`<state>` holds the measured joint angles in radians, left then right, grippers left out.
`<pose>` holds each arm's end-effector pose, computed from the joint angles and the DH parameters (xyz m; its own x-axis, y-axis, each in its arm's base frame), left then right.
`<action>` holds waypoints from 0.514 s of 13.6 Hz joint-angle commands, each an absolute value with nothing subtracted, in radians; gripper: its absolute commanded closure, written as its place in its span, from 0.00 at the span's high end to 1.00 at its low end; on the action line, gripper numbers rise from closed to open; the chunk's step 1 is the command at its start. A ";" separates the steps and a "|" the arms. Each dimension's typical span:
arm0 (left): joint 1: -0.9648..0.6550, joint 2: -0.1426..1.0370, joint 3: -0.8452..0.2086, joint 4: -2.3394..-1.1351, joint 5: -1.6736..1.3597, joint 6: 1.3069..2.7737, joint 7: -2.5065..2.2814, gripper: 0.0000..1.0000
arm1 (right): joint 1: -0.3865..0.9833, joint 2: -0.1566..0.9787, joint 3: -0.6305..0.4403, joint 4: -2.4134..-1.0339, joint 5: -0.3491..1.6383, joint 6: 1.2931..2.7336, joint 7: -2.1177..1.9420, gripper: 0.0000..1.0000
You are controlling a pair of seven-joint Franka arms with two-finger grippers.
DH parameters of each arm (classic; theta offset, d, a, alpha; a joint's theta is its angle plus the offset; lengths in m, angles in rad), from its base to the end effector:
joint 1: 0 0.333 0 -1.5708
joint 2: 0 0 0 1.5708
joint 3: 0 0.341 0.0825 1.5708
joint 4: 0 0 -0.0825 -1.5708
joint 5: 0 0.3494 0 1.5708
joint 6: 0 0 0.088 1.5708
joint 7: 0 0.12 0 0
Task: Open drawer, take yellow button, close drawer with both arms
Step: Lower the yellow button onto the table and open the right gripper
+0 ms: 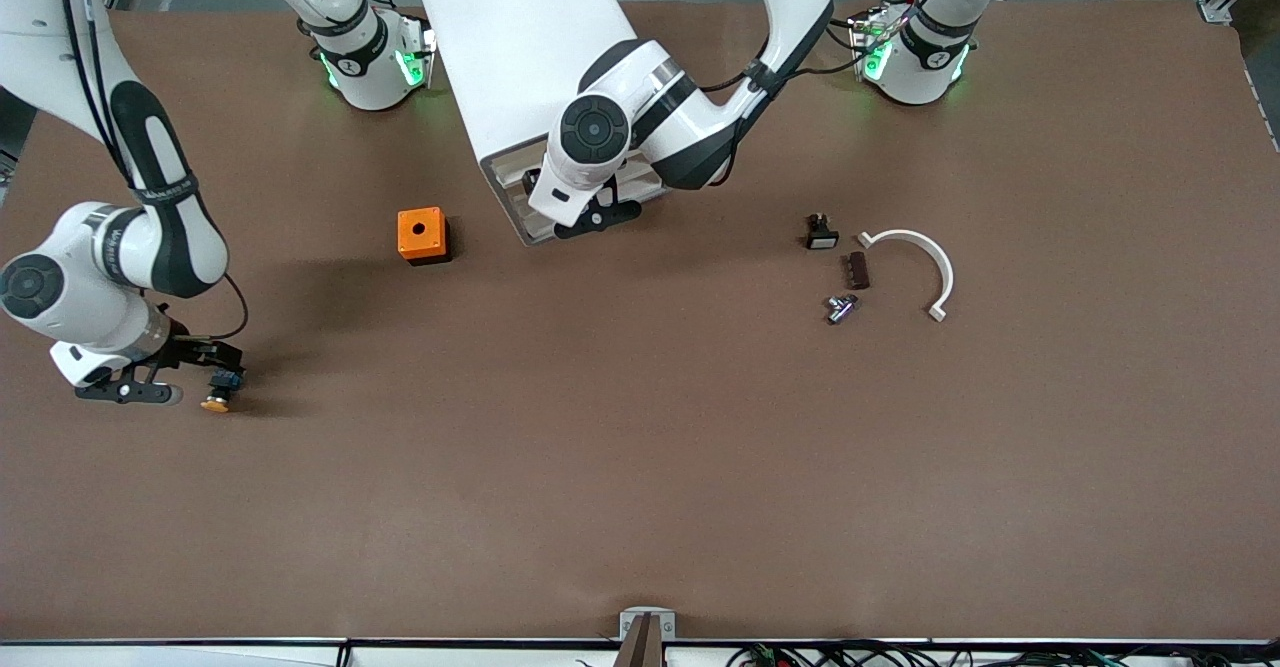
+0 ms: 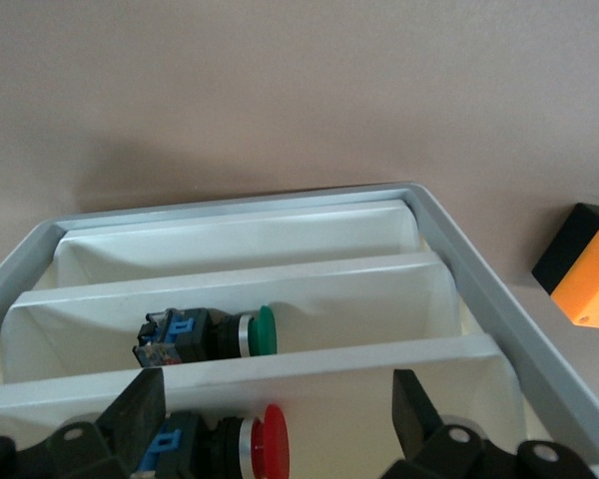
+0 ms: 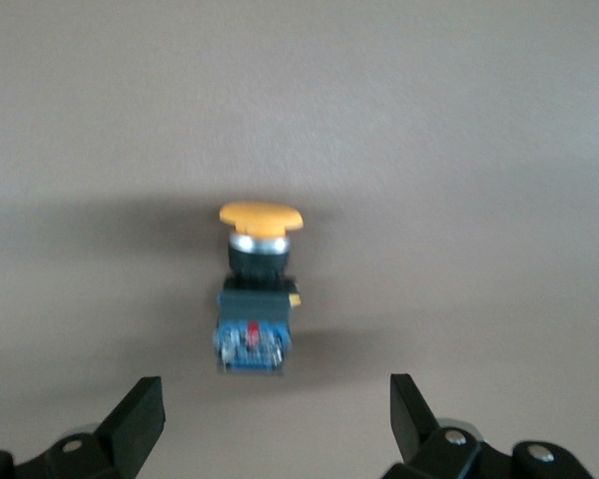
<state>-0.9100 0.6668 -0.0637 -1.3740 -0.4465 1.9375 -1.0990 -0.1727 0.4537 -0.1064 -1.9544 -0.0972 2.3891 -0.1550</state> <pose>0.3753 -0.5958 0.3459 0.8577 0.2695 -0.4379 0.3300 -0.9416 0.0668 0.5819 -0.1645 0.2789 0.9982 -0.0443 -0.0393 -0.0399 -0.9935 0.1066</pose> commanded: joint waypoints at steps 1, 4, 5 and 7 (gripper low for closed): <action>-0.923 0.660 -0.066 -1.388 -0.469 1.939 -1.106 1.00 | -0.204 0.344 -0.091 -1.959 -0.106 2.240 -0.196 1.00; -0.925 0.660 -0.066 -1.388 -0.469 1.939 -1.106 1.00 | -0.207 0.263 -0.092 -1.907 -0.104 2.010 -0.216 1.00; -0.925 0.660 -0.066 -1.388 -0.469 1.939 -1.108 1.00 | -0.209 0.220 -0.097 -1.907 -0.104 1.938 -0.231 1.00; -0.925 0.660 -0.066 -1.388 -0.485 1.939 -1.108 1.00 | -0.253 0.141 -0.097 -1.905 -0.104 1.817 -0.282 1.00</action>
